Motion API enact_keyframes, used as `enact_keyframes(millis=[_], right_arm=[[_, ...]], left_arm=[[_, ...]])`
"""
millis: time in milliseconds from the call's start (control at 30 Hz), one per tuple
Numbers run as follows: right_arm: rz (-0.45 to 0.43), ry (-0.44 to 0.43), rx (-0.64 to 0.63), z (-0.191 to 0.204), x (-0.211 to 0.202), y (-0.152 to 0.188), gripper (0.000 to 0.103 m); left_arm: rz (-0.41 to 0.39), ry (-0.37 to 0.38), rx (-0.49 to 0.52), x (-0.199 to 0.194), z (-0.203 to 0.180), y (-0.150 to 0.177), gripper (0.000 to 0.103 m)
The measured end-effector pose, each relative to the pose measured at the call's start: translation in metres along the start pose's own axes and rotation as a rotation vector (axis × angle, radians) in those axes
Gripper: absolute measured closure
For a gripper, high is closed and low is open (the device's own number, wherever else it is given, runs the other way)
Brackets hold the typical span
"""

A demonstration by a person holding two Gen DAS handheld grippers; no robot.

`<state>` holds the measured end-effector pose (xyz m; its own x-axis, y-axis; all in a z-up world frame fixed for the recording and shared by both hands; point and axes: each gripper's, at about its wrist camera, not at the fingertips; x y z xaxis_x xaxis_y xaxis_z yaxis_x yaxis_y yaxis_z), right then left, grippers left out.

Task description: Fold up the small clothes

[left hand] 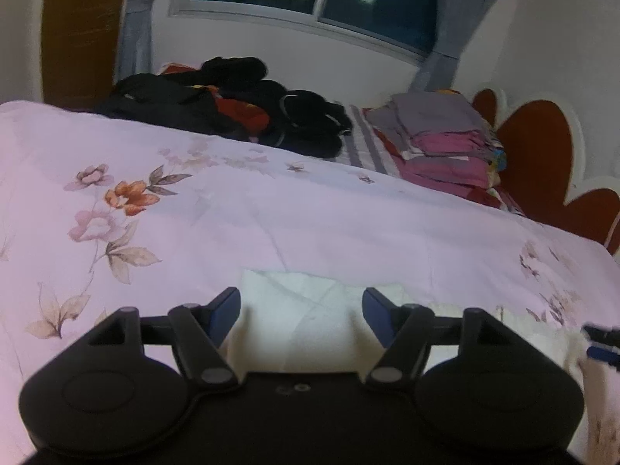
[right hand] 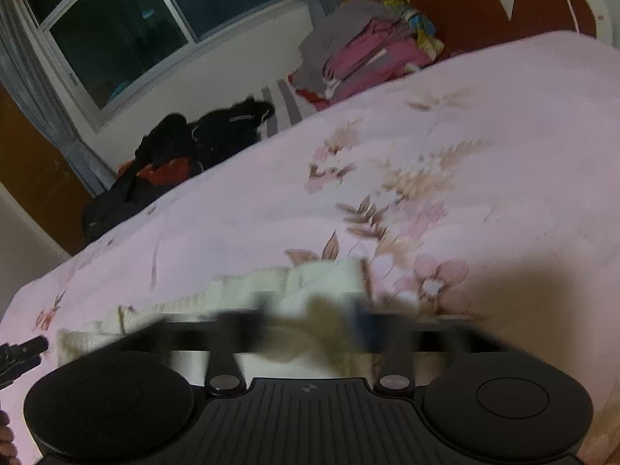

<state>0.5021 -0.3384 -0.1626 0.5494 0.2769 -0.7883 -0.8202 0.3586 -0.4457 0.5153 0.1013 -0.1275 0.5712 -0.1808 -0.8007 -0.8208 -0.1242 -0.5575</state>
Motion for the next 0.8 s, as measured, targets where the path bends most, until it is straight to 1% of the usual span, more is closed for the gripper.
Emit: enact_keyframes(millis=[33, 100, 200, 300, 400, 433, 467, 500, 567, 600, 633, 667, 700, 733, 767, 800], right_arm=[[-0.005, -0.006, -0.014, 0.001, -0.001, -0.001, 0.023], [0.011, -0.019, -0.046, 0.004, 0.002, -0.003, 0.023], [0.026, -0.004, -0.130, 0.014, 0.009, 0.000, 0.023], [0.041, -0.008, -0.178, 0.018, 0.019, 0.002, 0.023], [0.050, -0.006, -0.195, 0.017, 0.028, 0.002, 0.024], [0.056, -0.003, -0.204, 0.017, 0.031, 0.002, 0.034], [0.068, 0.000, -0.210, 0.016, 0.035, 0.001, 0.046], [0.084, 0.000, -0.212, 0.015, 0.040, 0.001, 0.048], [0.100, 0.006, -0.223, 0.013, 0.046, 0.001, 0.049], [0.108, 0.007, -0.233, 0.013, 0.048, 0.002, 0.049], [0.108, 0.010, -0.246, 0.014, 0.049, 0.003, 0.049], [0.106, 0.015, -0.263, 0.015, 0.050, 0.004, 0.052], [0.108, 0.017, -0.283, 0.017, 0.051, 0.004, 0.059], [0.116, 0.015, -0.295, 0.019, 0.052, 0.004, 0.080], [0.120, 0.010, -0.301, 0.020, 0.052, 0.004, 0.090], [0.119, 0.012, -0.309, 0.022, 0.052, 0.004, 0.091]], left_arm=[[0.006, 0.015, 0.016, 0.001, -0.001, 0.001, 0.035], [0.024, 0.025, 0.055, 0.006, -0.005, 0.002, 0.035], [0.048, 0.030, 0.110, 0.018, -0.012, 0.005, 0.036], [0.075, 0.028, 0.145, 0.033, -0.015, 0.004, 0.042], [0.090, 0.025, 0.167, 0.044, -0.018, 0.001, 0.046], [0.097, 0.025, 0.174, 0.047, -0.018, 0.001, 0.051], [0.103, 0.026, 0.179, 0.049, -0.018, 0.001, 0.058], [0.107, 0.029, 0.180, 0.052, -0.017, 0.001, 0.062], [0.109, 0.037, 0.176, 0.053, -0.015, 0.002, 0.077], [0.105, 0.037, 0.177, 0.054, -0.014, 0.003, 0.082], [0.102, 0.039, 0.178, 0.053, -0.013, 0.004, 0.092], [0.100, 0.047, 0.177, 0.053, -0.013, 0.005, 0.098], [0.094, 0.052, 0.177, 0.052, -0.013, 0.006, 0.098], [0.083, 0.052, 0.182, 0.050, -0.013, 0.006, 0.099], [0.070, 0.051, 0.188, 0.048, -0.014, 0.007, 0.099], [0.059, 0.053, 0.188, 0.047, -0.015, 0.007, 0.099]])
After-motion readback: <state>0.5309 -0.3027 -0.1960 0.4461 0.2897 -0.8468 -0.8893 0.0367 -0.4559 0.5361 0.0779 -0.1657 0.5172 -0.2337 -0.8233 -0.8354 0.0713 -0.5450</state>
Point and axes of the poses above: each gripper's, at about its wrist camera, not at the fingertips, and x roughly the way its jaws point, z to its left, y to its underside, and after that the axes turned 12 degrees about z, right-handed
